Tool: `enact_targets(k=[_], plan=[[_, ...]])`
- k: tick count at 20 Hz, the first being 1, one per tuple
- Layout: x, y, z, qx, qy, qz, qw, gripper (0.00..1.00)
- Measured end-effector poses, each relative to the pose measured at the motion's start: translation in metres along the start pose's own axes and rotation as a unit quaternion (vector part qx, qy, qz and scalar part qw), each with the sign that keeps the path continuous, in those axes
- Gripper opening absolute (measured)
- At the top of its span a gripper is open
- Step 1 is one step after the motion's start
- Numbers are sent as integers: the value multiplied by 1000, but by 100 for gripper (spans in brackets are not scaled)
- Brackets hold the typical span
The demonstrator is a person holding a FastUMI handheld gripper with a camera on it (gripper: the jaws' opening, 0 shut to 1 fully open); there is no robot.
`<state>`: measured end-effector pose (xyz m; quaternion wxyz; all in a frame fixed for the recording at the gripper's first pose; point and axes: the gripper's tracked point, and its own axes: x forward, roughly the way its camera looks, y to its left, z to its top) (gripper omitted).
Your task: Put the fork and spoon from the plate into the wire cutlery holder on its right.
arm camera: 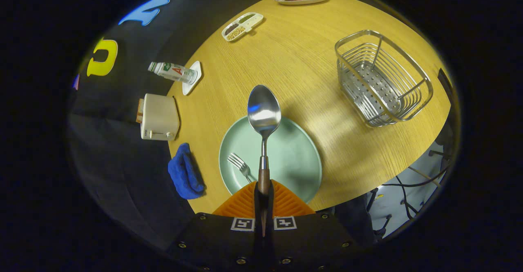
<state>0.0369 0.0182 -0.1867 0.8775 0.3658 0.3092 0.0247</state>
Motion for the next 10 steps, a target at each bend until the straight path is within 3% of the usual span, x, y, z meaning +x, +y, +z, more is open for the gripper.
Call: enact_targets(k=[10], plan=[[-62,-40,26,83,-32,5,996,3]])
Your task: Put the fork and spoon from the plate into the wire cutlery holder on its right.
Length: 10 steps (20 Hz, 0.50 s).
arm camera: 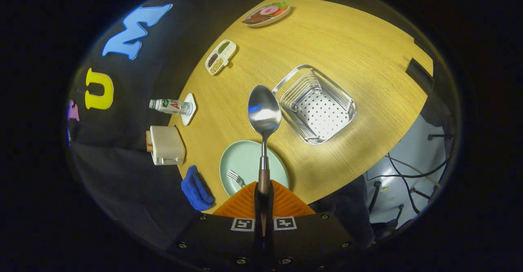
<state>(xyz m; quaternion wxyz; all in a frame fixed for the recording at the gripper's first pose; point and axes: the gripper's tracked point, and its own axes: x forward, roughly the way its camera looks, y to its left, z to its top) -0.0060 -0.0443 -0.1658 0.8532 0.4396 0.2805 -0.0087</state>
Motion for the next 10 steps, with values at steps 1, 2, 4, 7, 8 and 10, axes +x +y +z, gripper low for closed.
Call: enact_targets(k=[1,2,4,7,8,10], plan=[[-1,-5,1,11,3,-2,1000,3],[-3,-9,1,20,7,-2,1000,3],[-7,-14,3,39,14,0,999,3],[-11,-18,5,55,14,2,998,3],[-11,-19,7,55,8,1,998,7],[-18,-21,14,58,-6,1,998,15]])
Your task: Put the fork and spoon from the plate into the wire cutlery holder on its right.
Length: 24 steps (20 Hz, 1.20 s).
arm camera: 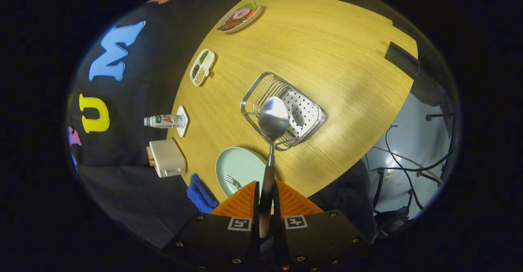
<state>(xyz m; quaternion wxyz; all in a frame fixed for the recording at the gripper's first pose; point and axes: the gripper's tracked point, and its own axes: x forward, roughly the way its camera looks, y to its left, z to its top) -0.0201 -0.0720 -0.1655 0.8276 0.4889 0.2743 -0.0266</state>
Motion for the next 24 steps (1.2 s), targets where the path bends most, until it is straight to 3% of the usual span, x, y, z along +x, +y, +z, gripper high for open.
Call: enact_targets(k=[3,7,9,24], plan=[[-4,6,8,6,-16,9,1000,34],[-10,4,12,8,-27,9,1000,34],[-11,5,11,6,-31,13,999,47],[-23,19,0,10,-39,34,999,47]])
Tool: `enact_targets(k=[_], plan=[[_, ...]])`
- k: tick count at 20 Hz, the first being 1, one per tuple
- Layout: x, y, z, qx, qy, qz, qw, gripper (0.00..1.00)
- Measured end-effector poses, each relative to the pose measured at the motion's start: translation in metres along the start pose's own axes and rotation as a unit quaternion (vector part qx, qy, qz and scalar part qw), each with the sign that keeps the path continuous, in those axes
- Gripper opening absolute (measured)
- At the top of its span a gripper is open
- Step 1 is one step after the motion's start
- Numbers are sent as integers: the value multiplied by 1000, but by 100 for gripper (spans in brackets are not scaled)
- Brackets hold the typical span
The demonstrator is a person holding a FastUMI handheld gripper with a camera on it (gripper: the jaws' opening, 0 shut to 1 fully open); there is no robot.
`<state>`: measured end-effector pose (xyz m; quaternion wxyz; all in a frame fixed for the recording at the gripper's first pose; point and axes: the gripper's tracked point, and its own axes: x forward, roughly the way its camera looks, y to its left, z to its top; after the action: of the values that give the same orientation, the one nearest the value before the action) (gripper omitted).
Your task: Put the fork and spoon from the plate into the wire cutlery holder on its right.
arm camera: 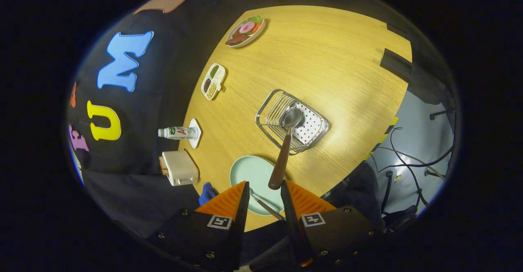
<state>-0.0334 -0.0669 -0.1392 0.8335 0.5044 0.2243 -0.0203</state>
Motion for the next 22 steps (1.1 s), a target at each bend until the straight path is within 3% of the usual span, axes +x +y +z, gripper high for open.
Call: enact_targets(k=[11,22], plan=[[6,24,-31,-14,24,20,999,47],[46,40,-71,-81,78,0,994,47]])
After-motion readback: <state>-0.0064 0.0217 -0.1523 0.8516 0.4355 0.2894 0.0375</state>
